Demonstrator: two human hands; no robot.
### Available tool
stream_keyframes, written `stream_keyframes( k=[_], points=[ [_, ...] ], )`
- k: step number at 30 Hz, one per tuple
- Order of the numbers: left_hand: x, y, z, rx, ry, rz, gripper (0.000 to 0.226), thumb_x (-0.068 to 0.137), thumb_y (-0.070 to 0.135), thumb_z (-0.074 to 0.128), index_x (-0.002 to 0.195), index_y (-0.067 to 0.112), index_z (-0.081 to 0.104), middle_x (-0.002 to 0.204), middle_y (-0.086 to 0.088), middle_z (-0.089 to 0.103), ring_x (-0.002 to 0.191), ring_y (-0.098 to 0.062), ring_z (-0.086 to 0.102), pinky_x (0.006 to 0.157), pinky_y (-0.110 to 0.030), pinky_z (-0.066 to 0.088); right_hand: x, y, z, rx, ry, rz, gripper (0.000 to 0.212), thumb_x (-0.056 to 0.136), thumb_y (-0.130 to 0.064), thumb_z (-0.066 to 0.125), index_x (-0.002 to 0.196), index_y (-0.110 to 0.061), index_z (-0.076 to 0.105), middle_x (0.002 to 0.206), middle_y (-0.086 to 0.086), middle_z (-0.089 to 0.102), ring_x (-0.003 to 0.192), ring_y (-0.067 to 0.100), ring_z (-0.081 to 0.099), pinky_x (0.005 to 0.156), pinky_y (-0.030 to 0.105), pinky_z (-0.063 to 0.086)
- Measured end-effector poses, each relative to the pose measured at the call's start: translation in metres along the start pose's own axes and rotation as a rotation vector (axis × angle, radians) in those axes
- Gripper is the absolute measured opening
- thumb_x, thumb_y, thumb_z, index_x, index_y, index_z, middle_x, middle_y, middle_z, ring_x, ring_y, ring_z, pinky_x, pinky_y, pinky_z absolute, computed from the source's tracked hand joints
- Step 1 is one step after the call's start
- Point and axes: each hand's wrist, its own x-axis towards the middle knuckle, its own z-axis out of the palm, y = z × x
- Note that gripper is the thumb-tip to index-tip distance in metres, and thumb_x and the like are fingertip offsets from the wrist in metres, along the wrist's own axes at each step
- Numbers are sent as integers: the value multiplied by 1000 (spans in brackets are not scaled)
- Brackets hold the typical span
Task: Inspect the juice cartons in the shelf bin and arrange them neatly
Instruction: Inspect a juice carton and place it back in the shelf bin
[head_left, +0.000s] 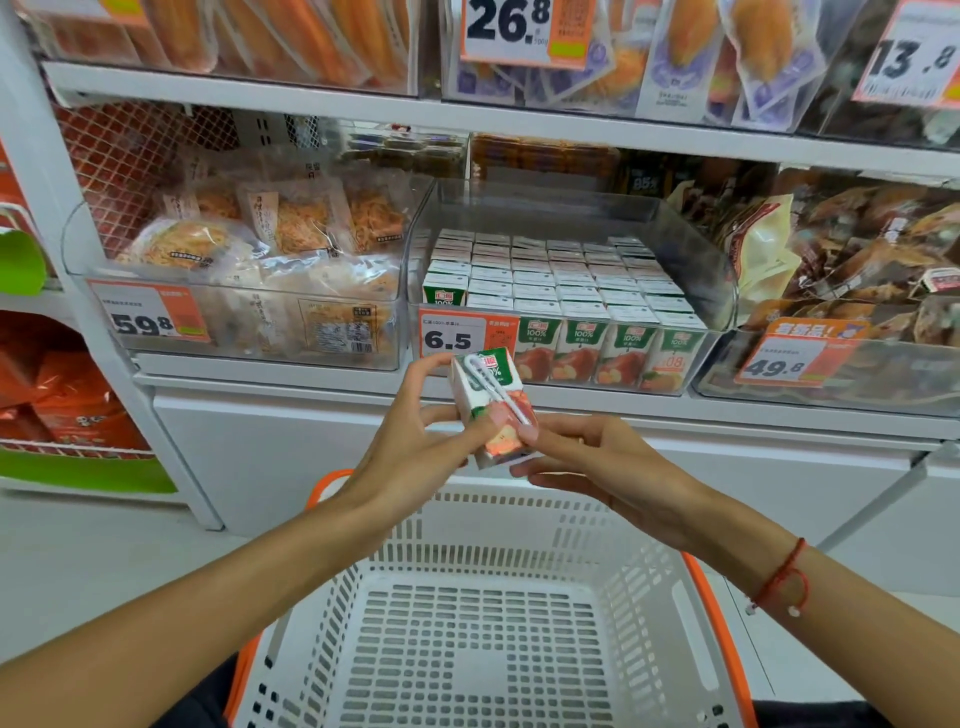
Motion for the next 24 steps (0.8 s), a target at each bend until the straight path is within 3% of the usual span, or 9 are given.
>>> stream_keyframes(
  k=[3,5,8,10,13,17,19,22,24],
  points=[
    [0,2,-2,73,12,88,55,76,42,74,118,56,41,106,23,64,96,1,68,77,-23,58,0,0,1,-65,145,-85,42,73,-36,77,111,-20,70,97,2,76,95,12,70,86,24,55],
    [2,2,-5,93,15,11,49,80,47,70,124,50,47,113,15,67,98,-6,69,90,-35,56,0,3,0,-221,298,-181,43,71,-28,84,110,-20,68,93,1,74,91,11,68,82,25,55],
    [3,7,-6,-84,-70,-177,39,82,59,61,117,42,60,109,7,72,91,-10,73,82,-31,59,-4,5,1,-567,436,-422,44,72,-21,86,110,-23,64,94,-13,67,90,3,63,79,19,52],
    [3,11,-8,-154,-121,-218,33,82,61,61,108,42,65,106,5,74,94,-13,73,81,-30,60,-8,7,2,-772,444,-605,43,73,-20,85,111,-23,64,96,-12,61,90,5,59,78,25,51],
    [1,10,-10,-202,-117,-213,37,85,52,64,113,28,67,102,1,76,95,-13,73,81,-26,60,-11,10,6,-995,431,-777,43,74,-18,83,113,-16,65,98,-1,58,91,18,57,67,36,52],
    [3,16,-9,-302,-24,-238,23,89,31,65,110,21,65,98,-8,77,89,-19,74,72,-24,61,-9,7,8,-1096,500,-896,40,73,-10,83,110,-11,67,103,3,62,95,21,55,65,34,53],
    [6,24,-12,-352,3,-240,28,87,25,68,114,18,64,100,-13,76,89,-22,74,75,-27,61,-5,1,8,-1166,533,-961,38,72,-7,83,106,-12,67,106,4,63,98,20,53,65,33,54],
    [16,43,-23,-317,66,-116,41,86,25,71,124,22,59,104,-11,75,92,-22,74,81,-28,60,10,-16,2,-1178,504,-1037,34,78,-15,78,110,-17,66,112,-1,61,100,18,54,69,28,50],
    [29,58,-36,-201,162,31,42,86,20,71,126,27,58,101,-5,76,91,-18,74,74,-23,60,26,-31,-6,-1191,455,-1046,27,87,-27,67,113,-22,65,112,-4,62,99,16,54,70,26,47]
  ],
)
